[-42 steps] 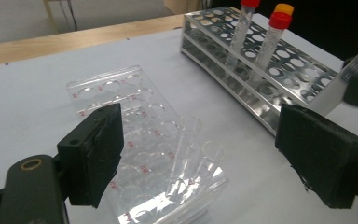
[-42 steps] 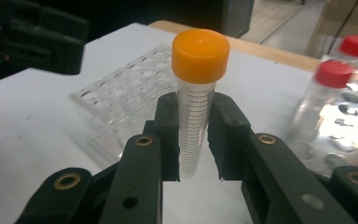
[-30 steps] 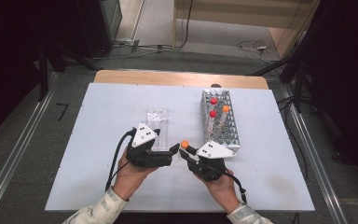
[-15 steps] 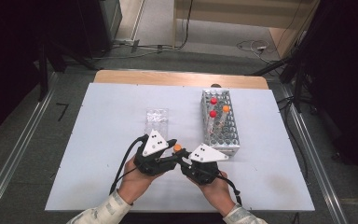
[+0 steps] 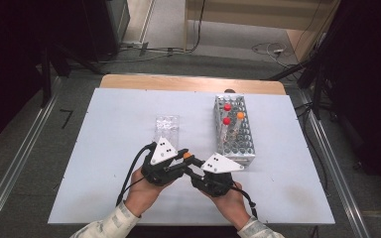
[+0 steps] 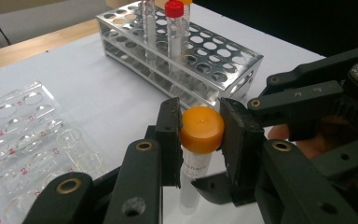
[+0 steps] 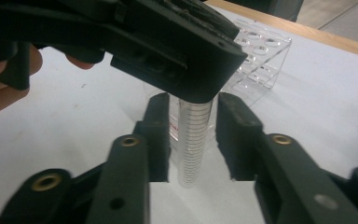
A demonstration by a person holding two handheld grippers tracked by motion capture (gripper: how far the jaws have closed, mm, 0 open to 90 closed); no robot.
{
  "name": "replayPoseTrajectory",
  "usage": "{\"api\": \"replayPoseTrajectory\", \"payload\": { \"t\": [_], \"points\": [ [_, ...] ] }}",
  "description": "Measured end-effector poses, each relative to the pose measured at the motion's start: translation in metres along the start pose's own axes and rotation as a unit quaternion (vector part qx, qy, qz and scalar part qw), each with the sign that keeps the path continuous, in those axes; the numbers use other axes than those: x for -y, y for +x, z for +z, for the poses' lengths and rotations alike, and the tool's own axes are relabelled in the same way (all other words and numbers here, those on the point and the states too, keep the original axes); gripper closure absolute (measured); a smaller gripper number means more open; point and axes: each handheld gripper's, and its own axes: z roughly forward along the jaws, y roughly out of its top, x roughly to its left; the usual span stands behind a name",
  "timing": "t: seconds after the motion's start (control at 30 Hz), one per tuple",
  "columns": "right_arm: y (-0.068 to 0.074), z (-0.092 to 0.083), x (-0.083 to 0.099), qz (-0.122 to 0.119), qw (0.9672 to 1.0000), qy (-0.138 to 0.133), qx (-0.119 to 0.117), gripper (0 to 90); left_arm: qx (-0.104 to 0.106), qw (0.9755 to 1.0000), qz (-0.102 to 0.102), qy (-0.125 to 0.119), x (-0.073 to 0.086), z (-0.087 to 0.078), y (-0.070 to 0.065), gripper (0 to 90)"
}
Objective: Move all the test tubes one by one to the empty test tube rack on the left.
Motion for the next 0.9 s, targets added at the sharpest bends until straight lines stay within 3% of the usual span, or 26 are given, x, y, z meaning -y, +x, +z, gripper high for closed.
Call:
{"api": "replayPoseTrajectory", "payload": {
  "t": [0.2,0.43,0.57,0.9],
  "points": [
    [-0.004,-0.005,-0.001,0.000,1.0000,0.002,-0.006,36.9,-0.003,0.9998,-0.019,-0.010,-0.009,-0.016,0.014,70.3],
    [-0.011,-0.011,0.000,0.009,1.0000,0.000,0.004,34.3,-0.024,0.9982,-0.046,-0.030,-0.015,-0.037,0.037,70.3],
    [-0.013,-0.012,0.000,0.012,0.9999,-0.002,0.006,33.7,-0.039,0.9973,-0.048,-0.040,-0.019,-0.044,0.045,70.3],
    [-0.015,-0.014,0.000,0.016,0.9998,-0.004,0.014,33.5,-0.083,0.9933,-0.055,-0.059,-0.027,-0.042,0.065,70.3]
  ]
}}
